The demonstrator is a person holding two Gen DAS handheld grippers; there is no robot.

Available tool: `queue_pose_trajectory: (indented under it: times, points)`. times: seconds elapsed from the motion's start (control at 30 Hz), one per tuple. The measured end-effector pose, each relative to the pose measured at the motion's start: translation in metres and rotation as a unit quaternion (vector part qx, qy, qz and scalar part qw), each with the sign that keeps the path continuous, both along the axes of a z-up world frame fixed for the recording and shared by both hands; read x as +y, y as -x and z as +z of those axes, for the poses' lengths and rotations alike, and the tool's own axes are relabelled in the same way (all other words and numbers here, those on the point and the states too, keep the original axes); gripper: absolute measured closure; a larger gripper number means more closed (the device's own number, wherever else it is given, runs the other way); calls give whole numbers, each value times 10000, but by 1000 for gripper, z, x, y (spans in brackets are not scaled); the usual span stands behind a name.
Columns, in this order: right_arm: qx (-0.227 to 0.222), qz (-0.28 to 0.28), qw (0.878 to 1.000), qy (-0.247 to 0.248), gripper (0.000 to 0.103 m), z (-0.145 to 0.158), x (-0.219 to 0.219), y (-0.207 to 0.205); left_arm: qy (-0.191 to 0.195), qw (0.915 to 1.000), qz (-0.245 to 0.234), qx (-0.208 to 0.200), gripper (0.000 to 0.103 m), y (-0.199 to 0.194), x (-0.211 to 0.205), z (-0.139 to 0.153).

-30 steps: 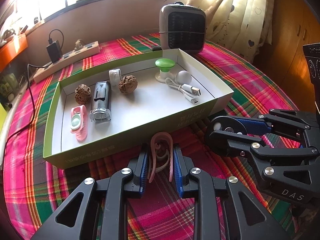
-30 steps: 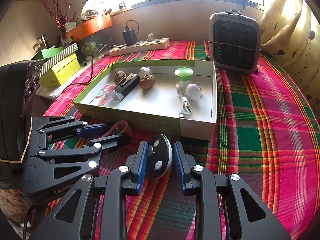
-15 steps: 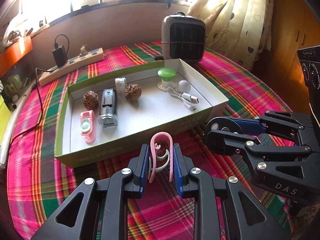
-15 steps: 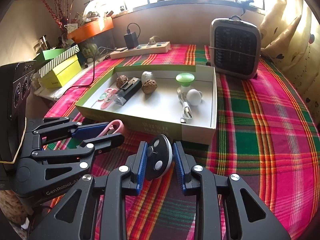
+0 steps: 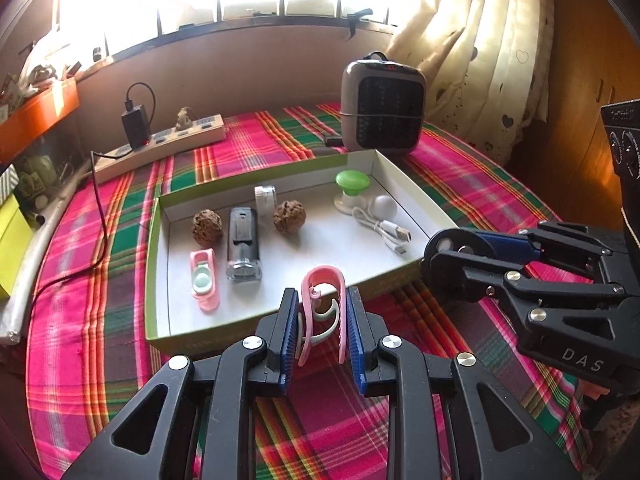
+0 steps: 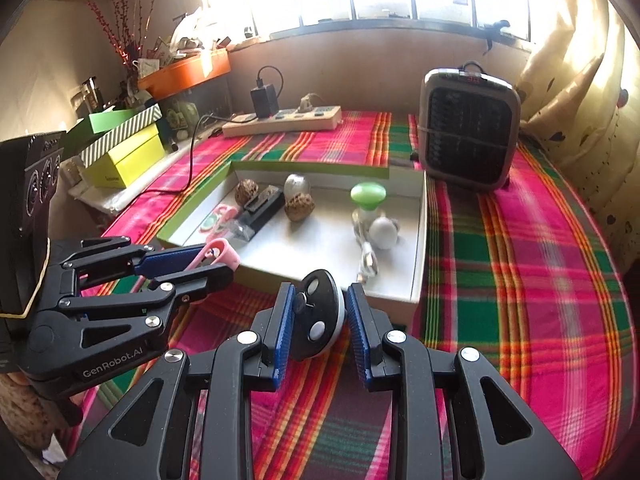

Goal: Organize objects
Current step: 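Carry the pink clip and black disc over into the white box lid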

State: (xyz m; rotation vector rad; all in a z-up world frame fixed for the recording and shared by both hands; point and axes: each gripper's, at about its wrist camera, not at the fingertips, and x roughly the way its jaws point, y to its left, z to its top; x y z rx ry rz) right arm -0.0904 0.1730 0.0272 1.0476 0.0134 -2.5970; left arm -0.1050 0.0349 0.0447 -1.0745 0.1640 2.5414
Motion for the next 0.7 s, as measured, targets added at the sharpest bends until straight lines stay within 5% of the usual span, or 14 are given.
queue_pose_trajectory:
  times: [0.7]
  points:
    - [151,40,9996,-250,75,10,-12,58,-77,9998,116,-151,82,35,-1,-8]
